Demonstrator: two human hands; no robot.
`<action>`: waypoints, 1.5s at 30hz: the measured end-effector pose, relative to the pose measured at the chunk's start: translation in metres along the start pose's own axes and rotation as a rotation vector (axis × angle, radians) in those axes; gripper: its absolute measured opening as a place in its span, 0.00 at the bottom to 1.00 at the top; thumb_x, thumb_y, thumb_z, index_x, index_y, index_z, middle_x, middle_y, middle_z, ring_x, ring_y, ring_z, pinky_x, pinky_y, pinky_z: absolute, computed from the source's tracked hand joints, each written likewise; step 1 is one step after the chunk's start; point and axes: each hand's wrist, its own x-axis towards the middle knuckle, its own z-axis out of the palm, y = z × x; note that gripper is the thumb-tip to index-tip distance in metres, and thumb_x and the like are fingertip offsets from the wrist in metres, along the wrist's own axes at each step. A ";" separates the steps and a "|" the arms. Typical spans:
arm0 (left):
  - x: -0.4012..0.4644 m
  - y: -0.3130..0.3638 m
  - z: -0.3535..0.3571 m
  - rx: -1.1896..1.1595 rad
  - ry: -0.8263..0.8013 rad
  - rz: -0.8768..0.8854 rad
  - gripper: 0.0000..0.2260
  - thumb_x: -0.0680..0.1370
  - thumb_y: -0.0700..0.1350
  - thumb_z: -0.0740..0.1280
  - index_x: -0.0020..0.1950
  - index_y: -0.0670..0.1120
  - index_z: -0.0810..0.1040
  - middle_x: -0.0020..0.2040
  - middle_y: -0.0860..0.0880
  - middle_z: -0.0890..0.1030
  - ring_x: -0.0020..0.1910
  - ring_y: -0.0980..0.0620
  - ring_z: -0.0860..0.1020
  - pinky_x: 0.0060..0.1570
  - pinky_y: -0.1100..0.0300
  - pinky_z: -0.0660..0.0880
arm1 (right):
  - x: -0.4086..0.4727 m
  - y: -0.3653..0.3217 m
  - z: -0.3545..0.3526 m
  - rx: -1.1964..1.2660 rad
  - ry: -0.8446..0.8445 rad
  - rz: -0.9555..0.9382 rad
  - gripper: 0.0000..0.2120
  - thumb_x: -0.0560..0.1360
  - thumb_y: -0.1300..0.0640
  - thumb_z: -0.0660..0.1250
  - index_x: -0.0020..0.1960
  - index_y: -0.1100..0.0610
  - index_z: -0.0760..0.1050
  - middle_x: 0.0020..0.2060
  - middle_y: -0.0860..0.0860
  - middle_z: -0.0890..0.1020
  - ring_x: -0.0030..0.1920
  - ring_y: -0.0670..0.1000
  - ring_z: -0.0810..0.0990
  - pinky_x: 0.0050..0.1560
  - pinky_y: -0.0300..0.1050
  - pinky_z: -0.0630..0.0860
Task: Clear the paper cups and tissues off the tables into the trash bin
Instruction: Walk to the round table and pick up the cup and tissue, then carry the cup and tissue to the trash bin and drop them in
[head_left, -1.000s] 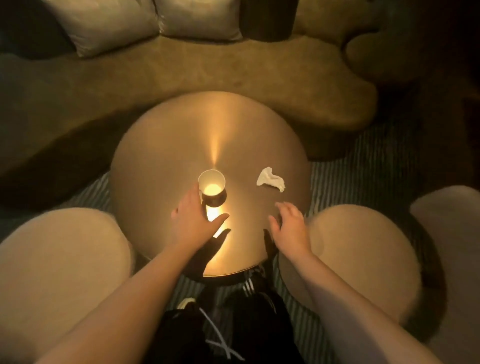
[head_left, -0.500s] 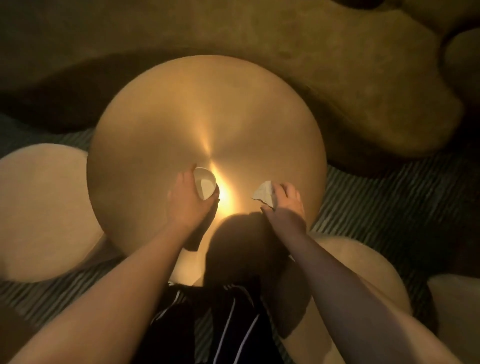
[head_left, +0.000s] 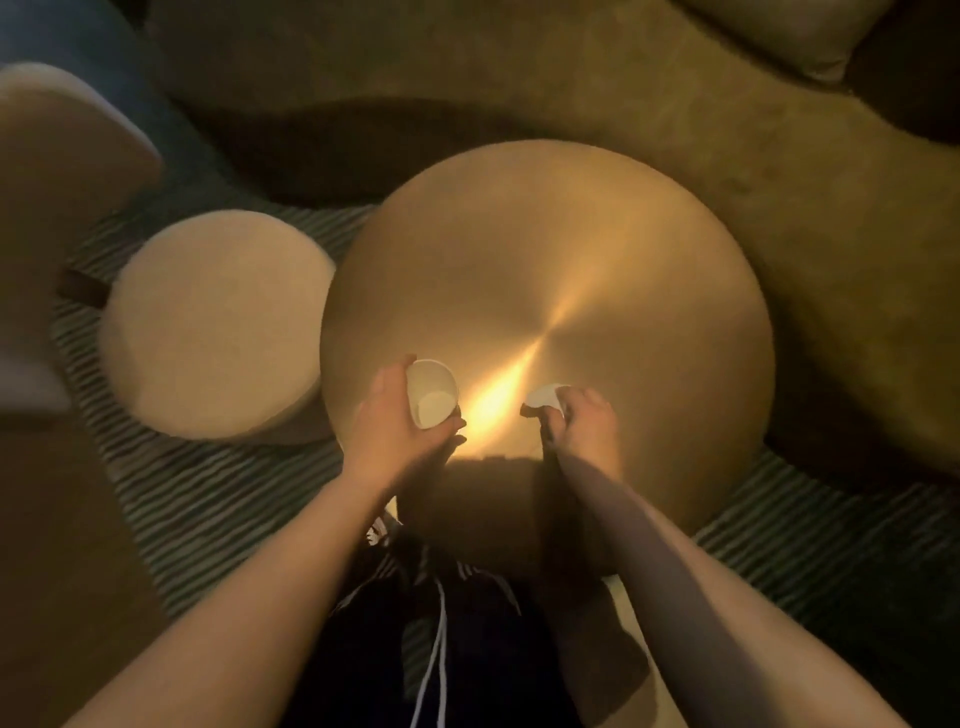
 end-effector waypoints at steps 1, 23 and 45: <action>-0.004 -0.006 -0.011 -0.006 0.029 -0.008 0.39 0.65 0.59 0.75 0.71 0.52 0.61 0.67 0.50 0.69 0.64 0.47 0.69 0.61 0.50 0.68 | -0.002 -0.016 0.002 0.011 -0.006 -0.042 0.14 0.76 0.56 0.63 0.60 0.58 0.76 0.57 0.55 0.77 0.59 0.56 0.73 0.59 0.50 0.70; -0.201 -0.385 -0.317 -0.174 0.651 -0.562 0.39 0.65 0.61 0.74 0.70 0.51 0.61 0.67 0.49 0.69 0.64 0.46 0.70 0.63 0.44 0.68 | -0.185 -0.432 0.281 -0.146 -0.303 -0.804 0.14 0.77 0.52 0.63 0.60 0.56 0.76 0.55 0.52 0.78 0.53 0.52 0.76 0.50 0.41 0.66; -0.072 -0.688 -0.589 0.000 0.816 -0.594 0.39 0.63 0.64 0.74 0.68 0.49 0.66 0.61 0.47 0.74 0.59 0.44 0.74 0.53 0.46 0.73 | -0.176 -0.820 0.550 -0.077 -0.323 -0.926 0.13 0.77 0.53 0.64 0.60 0.55 0.75 0.51 0.49 0.77 0.49 0.48 0.74 0.48 0.41 0.67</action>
